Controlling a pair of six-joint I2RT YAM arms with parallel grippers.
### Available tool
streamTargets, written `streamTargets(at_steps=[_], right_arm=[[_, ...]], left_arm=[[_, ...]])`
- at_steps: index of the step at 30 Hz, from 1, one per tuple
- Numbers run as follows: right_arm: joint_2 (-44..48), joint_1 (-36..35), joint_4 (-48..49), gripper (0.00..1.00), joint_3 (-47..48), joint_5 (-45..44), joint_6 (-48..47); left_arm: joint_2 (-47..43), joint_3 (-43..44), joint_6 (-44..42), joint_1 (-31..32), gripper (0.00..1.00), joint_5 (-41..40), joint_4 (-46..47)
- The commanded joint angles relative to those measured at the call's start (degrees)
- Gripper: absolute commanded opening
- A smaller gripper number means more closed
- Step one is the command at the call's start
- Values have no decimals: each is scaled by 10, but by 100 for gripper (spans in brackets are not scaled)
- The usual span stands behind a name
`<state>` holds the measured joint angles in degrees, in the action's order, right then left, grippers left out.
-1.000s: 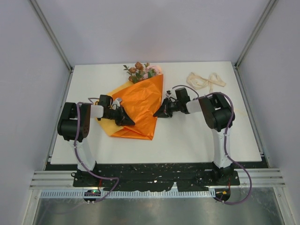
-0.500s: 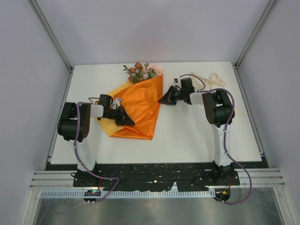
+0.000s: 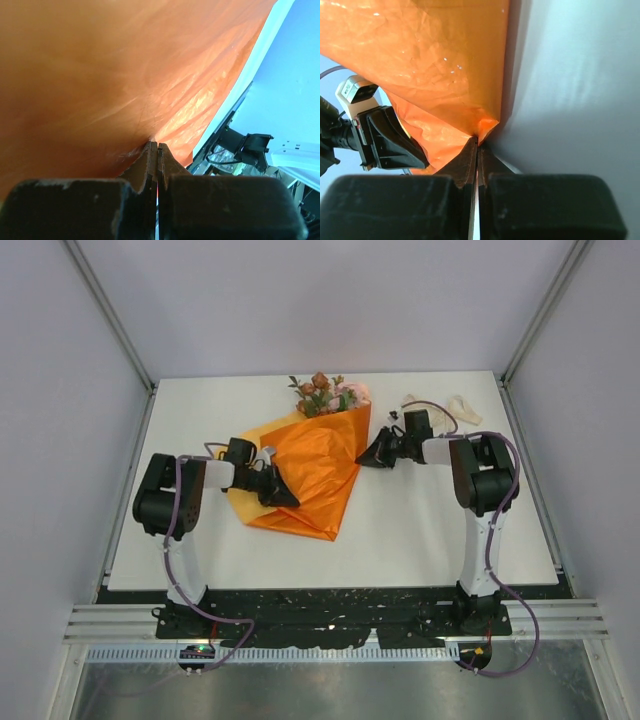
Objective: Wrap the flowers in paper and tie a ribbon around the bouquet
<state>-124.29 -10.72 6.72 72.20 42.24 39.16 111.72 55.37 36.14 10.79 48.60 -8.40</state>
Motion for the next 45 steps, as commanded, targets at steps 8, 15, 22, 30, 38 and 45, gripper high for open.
streamTargets(at_steps=[8, 15, 22, 30, 38, 45], right_arm=[[119, 14, -119, 36, 65, -75, -127], [89, -79, -72, 26, 139, -73, -96], [-62, -134, -31, 18, 256, -54, -15], [-133, -156, -44, 18, 264, -87, 17], [-134, -157, -83, 18, 256, -87, -14], [-143, -157, -94, 20, 272, -69, -25]], left_arm=[[32, 4, 69, 44, 0, -40, 44], [32, -13, 68, 45, 0, -47, 54], [32, -12, 62, 39, 0, -50, 51], [-15, -45, 67, 19, 4, -41, 100], [-176, -127, 87, -37, 51, -32, 182], [-113, -99, 112, -4, 38, -21, 202]])
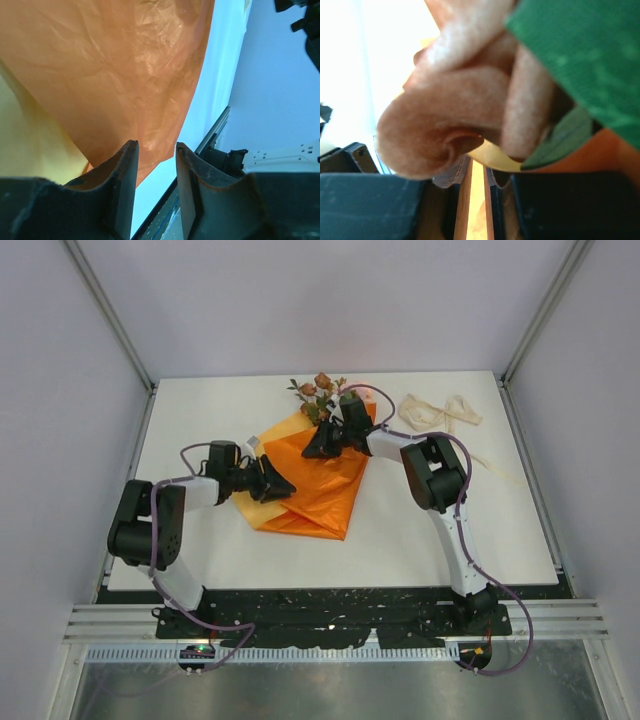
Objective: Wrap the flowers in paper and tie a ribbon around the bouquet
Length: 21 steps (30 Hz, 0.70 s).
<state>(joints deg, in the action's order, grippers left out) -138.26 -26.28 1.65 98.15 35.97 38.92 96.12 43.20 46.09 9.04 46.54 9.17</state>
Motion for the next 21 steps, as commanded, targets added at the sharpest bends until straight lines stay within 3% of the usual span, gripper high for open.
streamTargets(at_steps=[1, 4, 8, 11, 17, 21], right_arm=[[-3, -3, -42, 21, 14, -3, -24], [-6, -2, -49, 23, 27, 13, -25], [33, -2, -63, 37, 25, 53, -24], [111, -2, -61, 51, -35, 100, -3], [232, -34, -24, 48, -225, 154, 25], [244, -69, -20, 46, -291, 161, 17]], left_arm=[[63, 30, 11, 13, 35, -7, 21], [119, 61, -1, 14, 23, -18, -33], [150, 65, -7, 12, 8, -40, -72], [151, 61, -10, 12, 2, -54, -83], [154, 65, -9, 11, 0, -56, -82], [154, 65, -11, 11, 0, -56, -81]])
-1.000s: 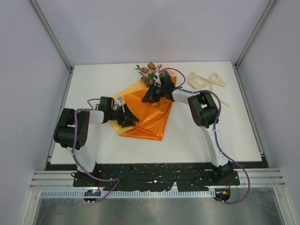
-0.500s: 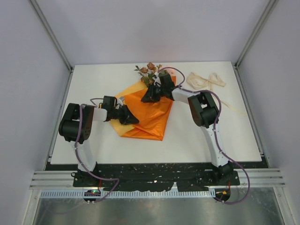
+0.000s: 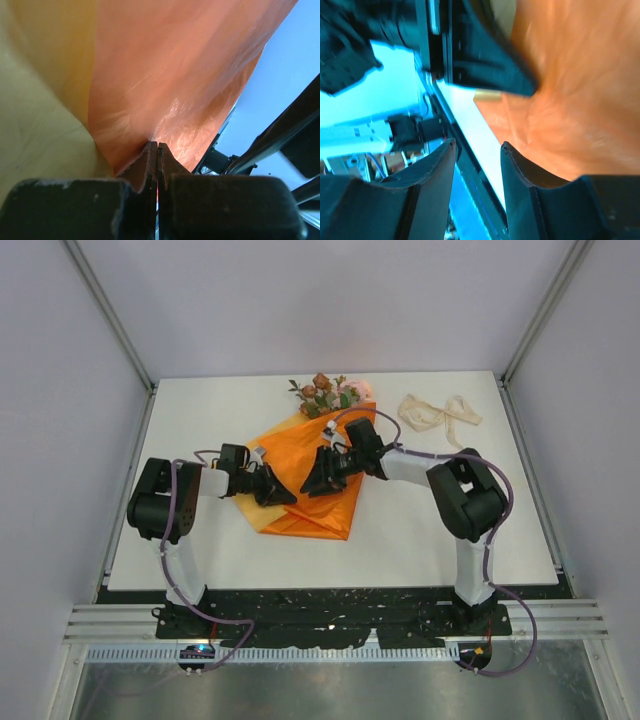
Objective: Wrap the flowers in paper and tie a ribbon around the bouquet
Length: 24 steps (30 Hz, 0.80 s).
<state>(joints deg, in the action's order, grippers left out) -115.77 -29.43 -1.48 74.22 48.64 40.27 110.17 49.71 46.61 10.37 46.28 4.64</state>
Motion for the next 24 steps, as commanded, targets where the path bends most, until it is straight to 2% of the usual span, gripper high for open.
streamTargets(at_steps=[1, 7, 12, 13, 14, 15, 18, 20, 24], right_arm=[[9, -41, 11, 45, -62, 37, 5], [-56, -37, -8, 38, -96, 31, -19], [-107, -34, -51, 35, -82, 4, -55], [-111, -34, -57, 34, -79, 1, -56], [-117, -32, -60, 33, -76, -3, -61], [-119, -31, -68, 33, -72, -6, -61], [-128, -30, -81, 30, -66, -19, -69], [-133, -28, -85, 29, -65, -19, -70], [-133, -28, -88, 28, -60, -17, -72]], left_arm=[[14, 0, -17, -2, 0, -54, -38], [8, -5, -19, -5, 0, -57, -32], [4, -11, -17, -8, 0, -47, -11], [-3, -16, -13, -10, 3, -38, 5], [-18, -20, -11, -13, 11, -32, 19], [-45, -27, -6, -18, 25, -27, 34], [-130, -62, 24, -71, 47, -33, 55], [-180, -85, 21, -133, 55, -58, 15], [-236, -122, 2, -240, 64, -96, -81]])
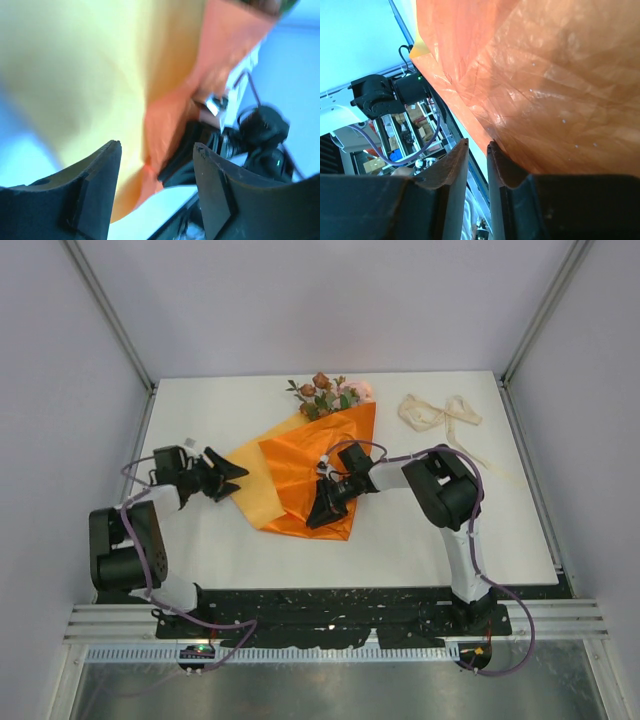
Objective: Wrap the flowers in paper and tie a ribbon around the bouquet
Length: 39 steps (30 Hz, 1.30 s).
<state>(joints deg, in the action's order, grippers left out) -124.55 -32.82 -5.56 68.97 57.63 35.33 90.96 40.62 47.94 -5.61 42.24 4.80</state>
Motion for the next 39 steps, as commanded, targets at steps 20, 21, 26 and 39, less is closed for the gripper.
streamTargets(at_steps=[20, 21, 26, 39], right_arm=[[-49, 6, -105, 23, 12, -122, -57], [-50, 6, -107, 22, 12, -122, -57], [-52, 6, -114, 20, 17, -130, -62], [-71, -8, -196, 10, 64, -208, -112]], left_arm=[[68, -52, 87, -36, 82, -14, 190], [68, -59, 93, -36, 82, -10, 212], [83, -83, 102, -27, 75, 2, 263], [4, -13, 180, 95, 0, 60, 280]])
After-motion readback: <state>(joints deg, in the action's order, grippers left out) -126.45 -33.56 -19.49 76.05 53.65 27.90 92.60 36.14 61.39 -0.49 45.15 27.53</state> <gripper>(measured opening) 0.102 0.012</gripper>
